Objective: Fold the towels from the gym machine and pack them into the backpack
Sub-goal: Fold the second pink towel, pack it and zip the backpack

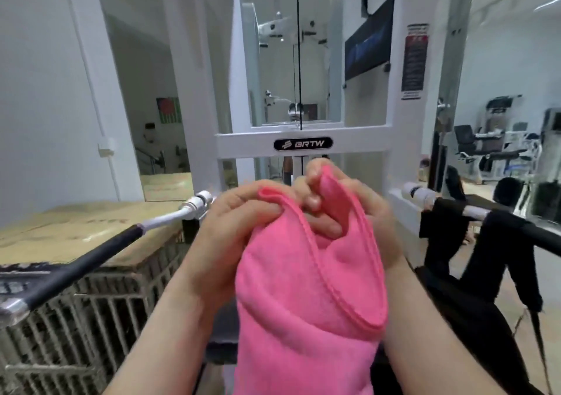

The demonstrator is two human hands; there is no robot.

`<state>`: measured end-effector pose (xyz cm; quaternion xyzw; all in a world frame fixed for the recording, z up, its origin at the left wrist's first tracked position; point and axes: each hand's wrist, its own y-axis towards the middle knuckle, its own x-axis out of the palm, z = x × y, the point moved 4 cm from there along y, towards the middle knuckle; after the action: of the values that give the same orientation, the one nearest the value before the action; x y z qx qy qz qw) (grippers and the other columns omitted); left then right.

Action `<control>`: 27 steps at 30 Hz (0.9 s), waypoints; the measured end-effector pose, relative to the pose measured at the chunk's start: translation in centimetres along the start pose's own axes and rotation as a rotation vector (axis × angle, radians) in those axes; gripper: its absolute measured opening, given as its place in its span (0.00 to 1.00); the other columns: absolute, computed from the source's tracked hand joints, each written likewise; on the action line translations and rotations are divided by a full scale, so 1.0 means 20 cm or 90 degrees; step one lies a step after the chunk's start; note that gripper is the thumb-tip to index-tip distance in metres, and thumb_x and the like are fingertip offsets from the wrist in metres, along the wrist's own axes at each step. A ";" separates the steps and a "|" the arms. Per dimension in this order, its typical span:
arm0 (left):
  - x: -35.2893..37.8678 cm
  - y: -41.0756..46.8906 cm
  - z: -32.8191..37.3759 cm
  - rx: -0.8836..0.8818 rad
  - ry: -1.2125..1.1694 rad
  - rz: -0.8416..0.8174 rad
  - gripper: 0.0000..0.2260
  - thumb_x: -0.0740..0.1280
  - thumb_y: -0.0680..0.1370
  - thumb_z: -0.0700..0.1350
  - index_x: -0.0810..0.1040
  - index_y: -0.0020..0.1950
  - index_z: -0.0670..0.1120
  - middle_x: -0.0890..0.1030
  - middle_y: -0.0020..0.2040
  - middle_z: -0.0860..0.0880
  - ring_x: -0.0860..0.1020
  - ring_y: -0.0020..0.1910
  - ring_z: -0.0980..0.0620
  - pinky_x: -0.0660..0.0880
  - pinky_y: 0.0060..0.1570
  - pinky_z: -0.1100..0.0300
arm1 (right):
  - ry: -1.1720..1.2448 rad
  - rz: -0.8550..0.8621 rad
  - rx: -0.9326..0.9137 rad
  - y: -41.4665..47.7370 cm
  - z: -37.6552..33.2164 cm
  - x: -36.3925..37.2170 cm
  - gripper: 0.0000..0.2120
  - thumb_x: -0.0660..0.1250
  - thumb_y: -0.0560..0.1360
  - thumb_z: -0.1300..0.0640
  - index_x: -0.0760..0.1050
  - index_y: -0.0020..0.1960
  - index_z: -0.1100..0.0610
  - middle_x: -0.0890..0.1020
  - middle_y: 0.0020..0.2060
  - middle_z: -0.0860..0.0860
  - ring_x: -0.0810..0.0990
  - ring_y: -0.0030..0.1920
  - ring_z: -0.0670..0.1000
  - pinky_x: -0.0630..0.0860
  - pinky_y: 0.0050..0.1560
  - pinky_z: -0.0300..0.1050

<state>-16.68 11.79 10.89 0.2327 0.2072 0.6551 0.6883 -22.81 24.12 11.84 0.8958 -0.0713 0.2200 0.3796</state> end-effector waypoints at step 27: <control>-0.20 0.05 -0.08 0.033 0.081 0.203 0.05 0.69 0.71 0.43 0.84 0.40 0.52 0.82 0.38 0.53 0.79 0.40 0.54 0.76 0.45 0.61 | -0.721 0.123 -0.016 -0.06 -0.02 -0.15 0.05 0.70 0.71 0.51 0.78 0.46 0.48 0.77 0.47 0.44 0.77 0.50 0.43 0.75 0.49 0.39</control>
<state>-18.64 7.87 10.14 0.2383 0.2281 0.7637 0.5549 -25.31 25.19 10.03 0.8587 -0.3474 -0.2614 0.2713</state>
